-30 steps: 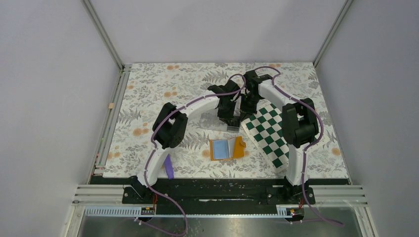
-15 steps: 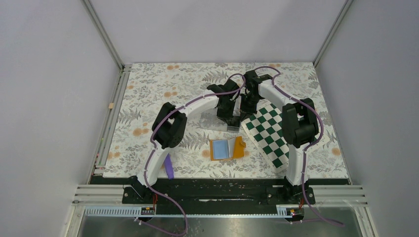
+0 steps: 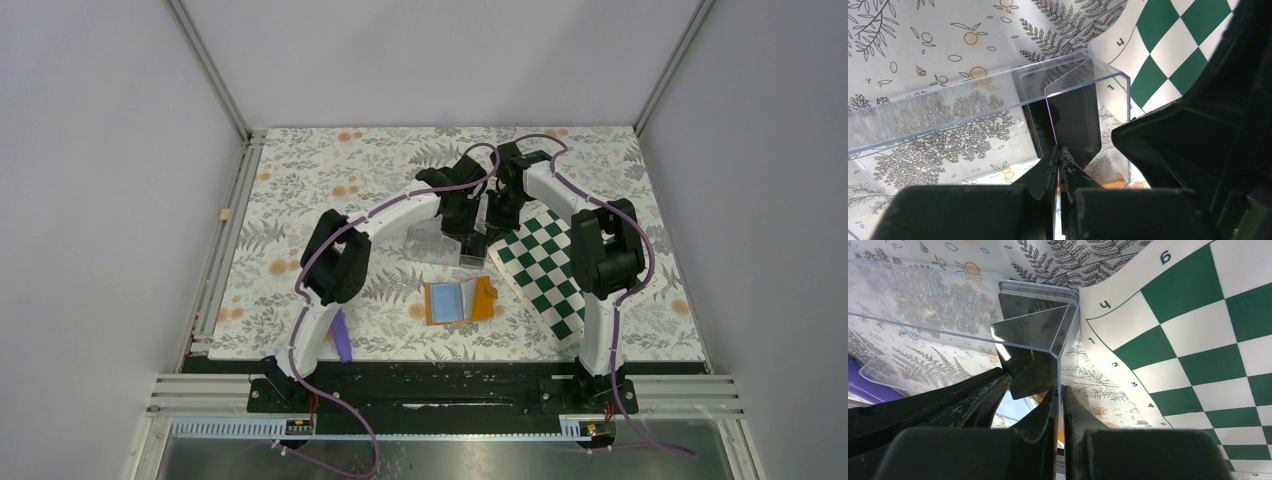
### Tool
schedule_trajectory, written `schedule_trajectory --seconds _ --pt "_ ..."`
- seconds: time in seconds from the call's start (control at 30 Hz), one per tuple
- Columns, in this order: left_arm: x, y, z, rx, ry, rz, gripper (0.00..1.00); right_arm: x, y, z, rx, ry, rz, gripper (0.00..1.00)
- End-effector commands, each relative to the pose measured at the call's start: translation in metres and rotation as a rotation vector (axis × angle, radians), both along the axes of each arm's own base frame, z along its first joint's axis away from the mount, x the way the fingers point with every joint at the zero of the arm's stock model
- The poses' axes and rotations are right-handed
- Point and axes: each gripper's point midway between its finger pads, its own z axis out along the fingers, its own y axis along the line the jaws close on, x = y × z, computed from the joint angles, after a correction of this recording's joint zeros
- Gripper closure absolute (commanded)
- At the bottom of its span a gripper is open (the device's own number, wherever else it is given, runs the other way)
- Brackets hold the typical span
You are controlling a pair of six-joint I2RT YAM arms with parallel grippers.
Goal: Put the credit cards into the card holder
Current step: Pick up the credit card from the storage box.
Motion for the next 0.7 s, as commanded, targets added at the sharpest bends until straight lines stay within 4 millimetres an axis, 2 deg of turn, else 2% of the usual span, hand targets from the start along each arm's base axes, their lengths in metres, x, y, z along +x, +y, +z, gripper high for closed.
schedule_trajectory --seconds 0.0,0.2,0.37,0.47,0.67 --pt "0.004 -0.019 0.034 -0.124 -0.063 -0.017 0.96 -0.017 0.001 -0.008 -0.012 0.049 0.034 0.95" --pt "-0.002 -0.026 0.049 -0.221 -0.086 -0.024 0.84 -0.016 0.0 -0.007 -0.015 0.046 0.034 0.95" --pt "-0.004 -0.028 0.052 -0.255 -0.091 -0.027 0.78 -0.017 -0.001 -0.008 -0.019 0.046 0.035 0.95" --pt "-0.004 -0.027 0.045 -0.247 -0.086 -0.018 0.75 -0.017 -0.001 -0.008 -0.019 0.046 0.035 0.95" --pt "-0.009 -0.024 0.021 -0.201 -0.027 -0.015 0.75 -0.016 -0.003 -0.006 -0.026 0.035 0.035 0.95"
